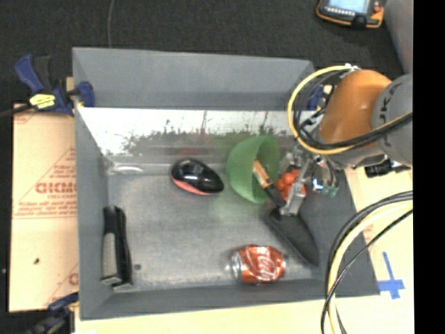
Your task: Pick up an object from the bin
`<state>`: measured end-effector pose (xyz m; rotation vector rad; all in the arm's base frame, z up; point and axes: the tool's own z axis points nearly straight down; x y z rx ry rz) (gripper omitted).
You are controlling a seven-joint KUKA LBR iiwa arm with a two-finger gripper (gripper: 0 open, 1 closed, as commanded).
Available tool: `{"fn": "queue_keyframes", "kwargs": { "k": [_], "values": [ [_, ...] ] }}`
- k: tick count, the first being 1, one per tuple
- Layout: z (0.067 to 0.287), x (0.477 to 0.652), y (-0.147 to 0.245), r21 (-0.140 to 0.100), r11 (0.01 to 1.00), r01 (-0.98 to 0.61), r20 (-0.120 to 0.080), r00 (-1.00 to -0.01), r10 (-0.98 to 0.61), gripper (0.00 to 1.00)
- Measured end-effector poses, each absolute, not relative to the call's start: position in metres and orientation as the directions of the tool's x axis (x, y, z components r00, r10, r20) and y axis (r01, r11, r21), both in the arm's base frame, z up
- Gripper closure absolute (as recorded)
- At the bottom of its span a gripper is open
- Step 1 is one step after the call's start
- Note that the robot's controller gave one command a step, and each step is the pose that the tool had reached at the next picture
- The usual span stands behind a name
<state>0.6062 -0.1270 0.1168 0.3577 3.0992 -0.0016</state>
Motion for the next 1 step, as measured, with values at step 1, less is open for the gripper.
{"fn": "queue_keyframes", "kwargs": {
  "k": [1],
  "values": [
    [0.0793, 0.6043, -0.1228, 0.000, 0.991, 0.132, -0.006, -0.991, 0.132, 0.00]
  ]
}}
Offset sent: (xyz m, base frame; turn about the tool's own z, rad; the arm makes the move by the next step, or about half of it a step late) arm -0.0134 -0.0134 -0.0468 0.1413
